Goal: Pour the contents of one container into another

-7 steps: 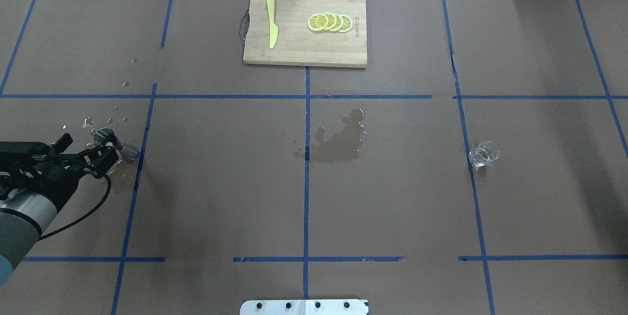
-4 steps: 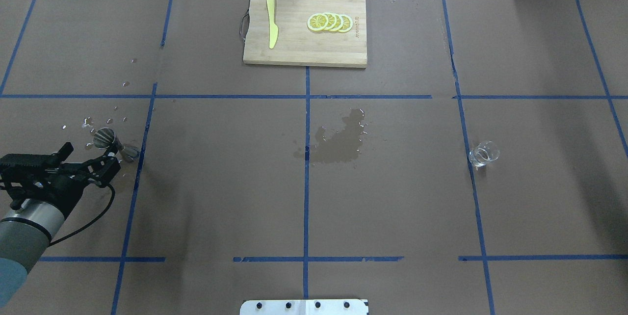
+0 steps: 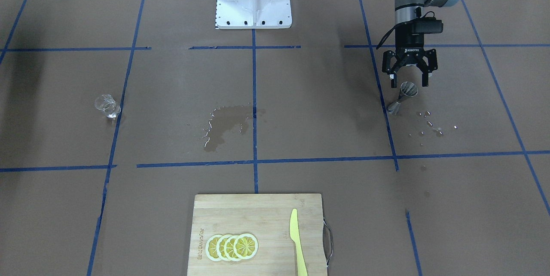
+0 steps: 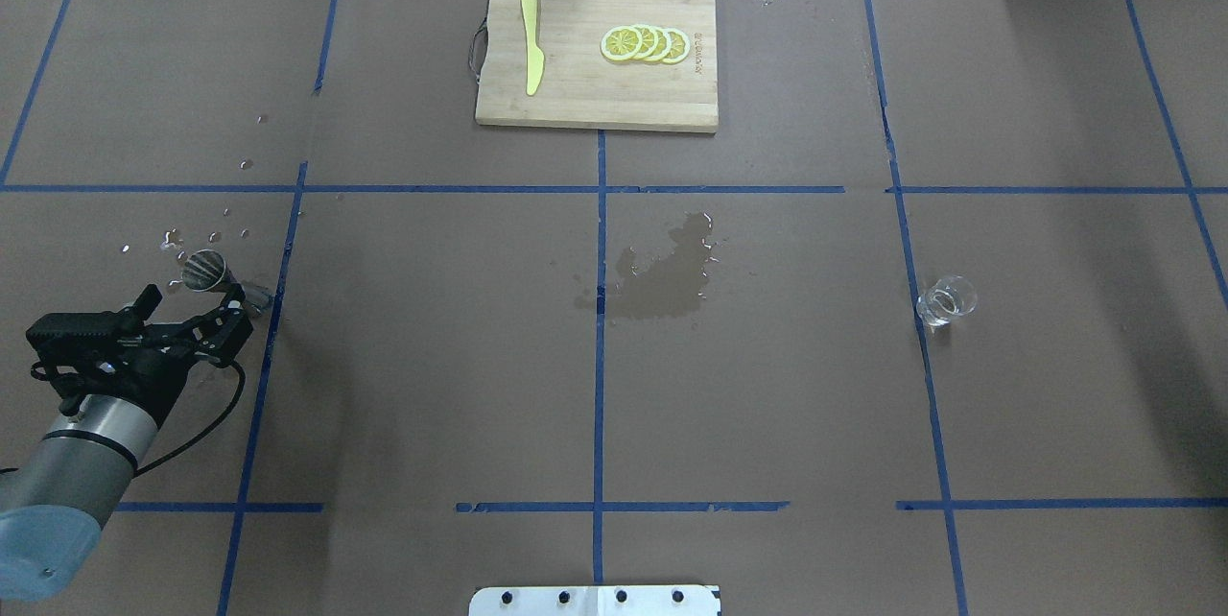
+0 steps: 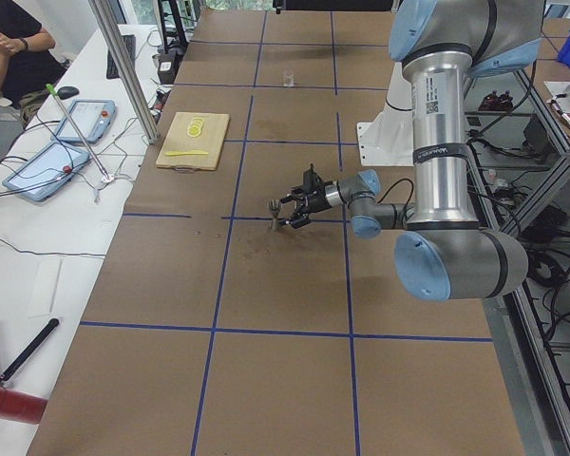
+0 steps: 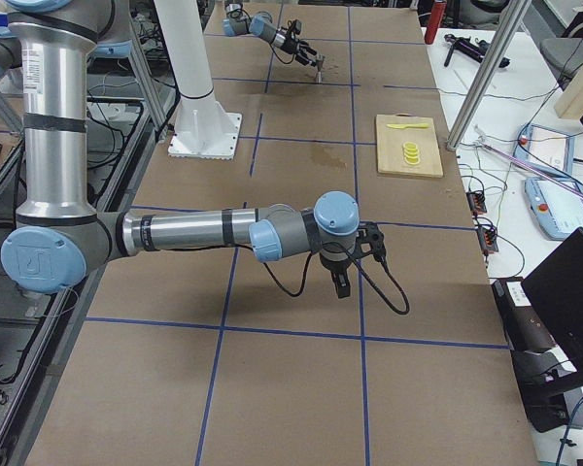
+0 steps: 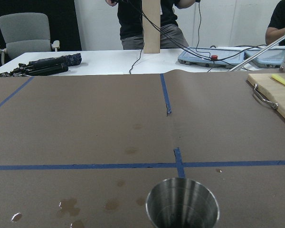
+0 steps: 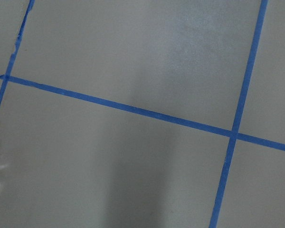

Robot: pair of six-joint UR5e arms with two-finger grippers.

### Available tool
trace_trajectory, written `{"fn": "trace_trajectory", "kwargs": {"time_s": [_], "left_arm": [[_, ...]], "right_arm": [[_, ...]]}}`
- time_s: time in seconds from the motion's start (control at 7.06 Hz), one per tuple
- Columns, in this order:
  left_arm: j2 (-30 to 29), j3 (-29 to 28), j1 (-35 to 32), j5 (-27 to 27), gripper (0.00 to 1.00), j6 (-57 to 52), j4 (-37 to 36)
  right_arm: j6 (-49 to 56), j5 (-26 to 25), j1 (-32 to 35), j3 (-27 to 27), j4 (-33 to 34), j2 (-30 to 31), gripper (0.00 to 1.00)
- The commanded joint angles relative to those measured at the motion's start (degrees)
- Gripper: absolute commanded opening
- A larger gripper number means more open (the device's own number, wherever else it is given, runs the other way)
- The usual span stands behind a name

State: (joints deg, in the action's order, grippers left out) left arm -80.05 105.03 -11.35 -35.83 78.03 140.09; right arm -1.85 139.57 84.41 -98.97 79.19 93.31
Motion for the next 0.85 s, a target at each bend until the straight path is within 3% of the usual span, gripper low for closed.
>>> {"fn": "trace_trajectory", "kwargs": {"time_s": [0.0,0.28,0.71], "left_arm": [[-4.39,-3.5,0.63,4.08,0.99,0.28,-0.08],[-5.99,-7.45,0.63,5.5,0.99,0.19,-0.08],[-6.61,-8.88,0.72,6.03,0.98,0.28,0.09]], "right_arm": [[0.0,-0.18,-0.03,0.0,-0.09,-0.05,1.0],[0.0,-0.27,0.05,-0.17,-0.09,-0.14,1.0],[0.09,-0.27,0.06,-0.26,-0.09,-0.05,1.0]]}}
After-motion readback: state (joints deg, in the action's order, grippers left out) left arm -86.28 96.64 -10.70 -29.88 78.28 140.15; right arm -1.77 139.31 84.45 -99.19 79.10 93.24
